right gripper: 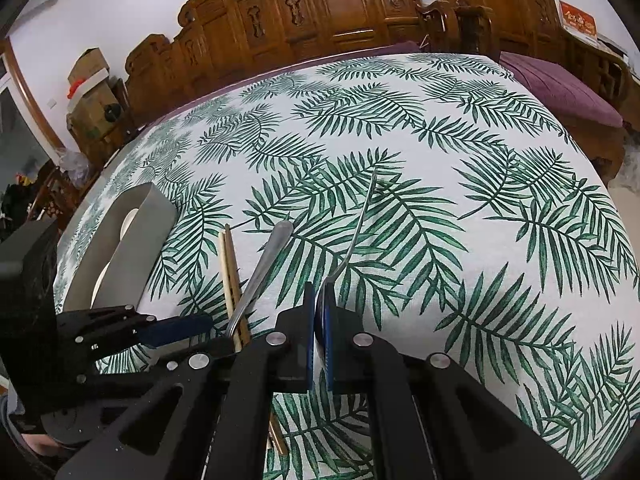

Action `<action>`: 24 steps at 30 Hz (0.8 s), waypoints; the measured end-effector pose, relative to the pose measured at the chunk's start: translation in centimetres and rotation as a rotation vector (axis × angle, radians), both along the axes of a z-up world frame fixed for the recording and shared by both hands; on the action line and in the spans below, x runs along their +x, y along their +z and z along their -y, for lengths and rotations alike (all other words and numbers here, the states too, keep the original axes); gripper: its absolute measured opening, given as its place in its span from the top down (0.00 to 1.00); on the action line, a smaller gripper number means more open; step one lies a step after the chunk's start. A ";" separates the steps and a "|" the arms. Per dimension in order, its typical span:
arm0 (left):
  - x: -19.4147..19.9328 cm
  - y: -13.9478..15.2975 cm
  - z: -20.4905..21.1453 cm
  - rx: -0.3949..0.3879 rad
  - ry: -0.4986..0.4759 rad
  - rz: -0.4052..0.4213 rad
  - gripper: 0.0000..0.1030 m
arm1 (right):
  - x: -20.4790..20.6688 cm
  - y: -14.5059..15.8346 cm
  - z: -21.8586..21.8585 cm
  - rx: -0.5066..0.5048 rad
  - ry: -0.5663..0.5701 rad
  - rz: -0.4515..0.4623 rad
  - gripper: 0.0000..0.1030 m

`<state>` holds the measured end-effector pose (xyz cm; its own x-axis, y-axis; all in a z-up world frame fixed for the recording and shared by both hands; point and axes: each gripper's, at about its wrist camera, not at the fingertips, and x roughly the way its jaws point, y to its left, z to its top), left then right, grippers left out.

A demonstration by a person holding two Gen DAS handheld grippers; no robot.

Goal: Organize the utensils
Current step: 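Grasp the metal fork with the left tool while the right tool lifts the metal spoon, then lower the metal spoon into the tray and open the right tool while the left tool carries the metal fork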

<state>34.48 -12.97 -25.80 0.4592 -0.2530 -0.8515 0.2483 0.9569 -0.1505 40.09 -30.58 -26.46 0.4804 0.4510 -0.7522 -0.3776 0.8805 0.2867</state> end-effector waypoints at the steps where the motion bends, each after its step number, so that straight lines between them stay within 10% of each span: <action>1: -0.1 0.1 -0.1 0.006 -0.002 -0.002 0.86 | 0.0 0.0 0.0 0.002 0.000 0.001 0.95; 24: 1.4 -0.1 0.3 0.125 -0.026 -0.024 0.94 | -0.2 0.3 -0.4 0.019 0.018 -0.001 0.95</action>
